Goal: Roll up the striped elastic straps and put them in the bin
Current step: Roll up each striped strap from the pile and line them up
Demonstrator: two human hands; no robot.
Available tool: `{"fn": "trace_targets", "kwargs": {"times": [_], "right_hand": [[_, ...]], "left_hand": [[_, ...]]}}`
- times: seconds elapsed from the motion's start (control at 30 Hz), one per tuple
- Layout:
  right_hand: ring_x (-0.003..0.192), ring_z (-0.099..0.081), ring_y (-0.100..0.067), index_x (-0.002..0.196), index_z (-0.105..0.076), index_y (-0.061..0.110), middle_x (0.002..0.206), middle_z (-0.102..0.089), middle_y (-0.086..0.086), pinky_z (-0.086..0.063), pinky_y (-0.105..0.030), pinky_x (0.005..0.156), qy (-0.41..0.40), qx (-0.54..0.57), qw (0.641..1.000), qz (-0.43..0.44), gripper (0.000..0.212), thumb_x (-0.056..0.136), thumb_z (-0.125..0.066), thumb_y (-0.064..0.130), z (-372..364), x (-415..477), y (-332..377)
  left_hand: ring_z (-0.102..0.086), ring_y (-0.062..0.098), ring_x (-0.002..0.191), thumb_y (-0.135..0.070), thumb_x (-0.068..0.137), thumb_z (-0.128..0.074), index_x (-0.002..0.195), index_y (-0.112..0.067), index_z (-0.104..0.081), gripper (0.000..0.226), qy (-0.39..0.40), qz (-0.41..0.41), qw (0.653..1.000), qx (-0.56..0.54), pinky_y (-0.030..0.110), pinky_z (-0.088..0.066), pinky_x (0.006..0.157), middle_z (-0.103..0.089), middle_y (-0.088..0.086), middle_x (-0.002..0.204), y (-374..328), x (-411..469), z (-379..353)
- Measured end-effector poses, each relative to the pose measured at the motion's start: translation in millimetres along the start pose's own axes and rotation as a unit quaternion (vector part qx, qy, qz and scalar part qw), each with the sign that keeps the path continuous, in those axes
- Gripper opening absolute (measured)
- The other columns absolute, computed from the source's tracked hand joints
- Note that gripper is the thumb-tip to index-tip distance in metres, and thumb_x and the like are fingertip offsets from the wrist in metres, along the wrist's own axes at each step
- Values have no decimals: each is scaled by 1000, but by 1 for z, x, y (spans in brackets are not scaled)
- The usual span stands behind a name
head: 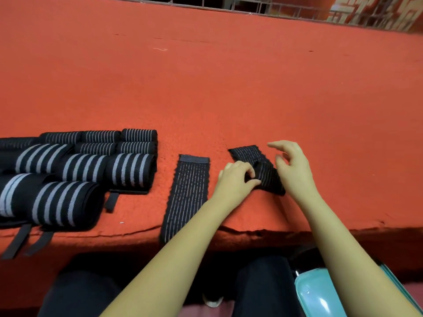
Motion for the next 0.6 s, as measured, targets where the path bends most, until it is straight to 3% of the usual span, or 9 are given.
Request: {"fn": "trace_targets", "kwargs": {"times": [0.07,0.13,0.2,0.3,0.37,0.43,0.5,0.53,0.6], "right_hand": [[120,-44,-10,130,-55,11,125,-50,2,-30,-21,104,56,-6,997,-55,44,88,-56,-2,-1,-9,-24],[120,-47,-9,132,-53,15,128,-53,3,-34,-27,107,125,27,988,-89,47,88,-63,4,-10,-21,-39],[106,-56,-12,110,-62,22,113,-63,0,-41,-27,97,137,56,986,-78,36,83,-66,-1,-14,-30,-38],[87,-54,-13,81,-59,28,93,-62,-3,-39,-25,80,97,77,991,-56,37,74,-65,-8,-10,-35,-28],[84,-52,-12,78,-58,28,91,-59,-5,-38,-24,77,121,97,987,-36,26,69,-65,4,-14,-43,-19],[84,-54,-11,78,-62,22,92,-62,-9,-39,-21,78,168,128,976,-43,7,72,-64,24,-21,-53,-15],[84,-58,-8,79,-67,18,90,-66,-6,-43,-17,78,165,173,969,-63,22,79,-60,39,-19,-56,-18],[81,-59,-7,81,-67,18,88,-67,-2,-44,-14,75,142,188,969,-69,22,83,-60,39,-16,-54,-20],[75,-57,-7,92,-65,24,93,-64,1,-44,-14,70,98,157,980,-73,4,91,-62,22,-12,-46,-24]], "left_hand": [[-51,22,100,-27,84,-71,82,-21,-57,15,-14,13,999,-45,38,-39,90,-61,-3,94,6,-2,2],[-50,16,95,-21,83,-71,82,-24,-54,17,-15,14,997,-78,33,-40,88,-61,-6,89,7,-4,5],[-54,13,92,-11,83,-68,88,-24,-52,22,-18,11,992,-126,27,-42,87,-64,-4,91,5,-10,9],[-62,9,87,-9,89,-58,101,-27,-49,23,-33,56,968,-242,16,-42,82,-67,-10,84,10,-19,18],[-64,12,83,-14,95,-50,102,-28,-51,16,-39,86,944,-317,24,-45,86,-70,-8,78,15,-21,22],[-63,9,77,-19,99,-46,103,-25,-53,9,-28,87,950,-298,29,-48,84,-71,-5,74,14,-21,27],[-59,4,68,-26,98,-52,106,-22,-54,9,-5,79,970,-231,29,-46,76,-70,-5,71,11,-23,29],[-56,1,64,-28,95,-56,107,-22,-54,13,3,76,976,-203,27,-44,72,-69,-5,69,9,-25,28],[-53,-1,61,-30,90,-65,108,-24,-53,23,14,69,986,-152,25,-42,69,-65,-6,68,6,-26,25]]}}
Point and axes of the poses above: each hand's wrist, its own x-axis towards the middle knuckle, its own z-axis out of the back of the hand, y = z × x, the point moved 6 cm from there along x, towards the middle knuckle
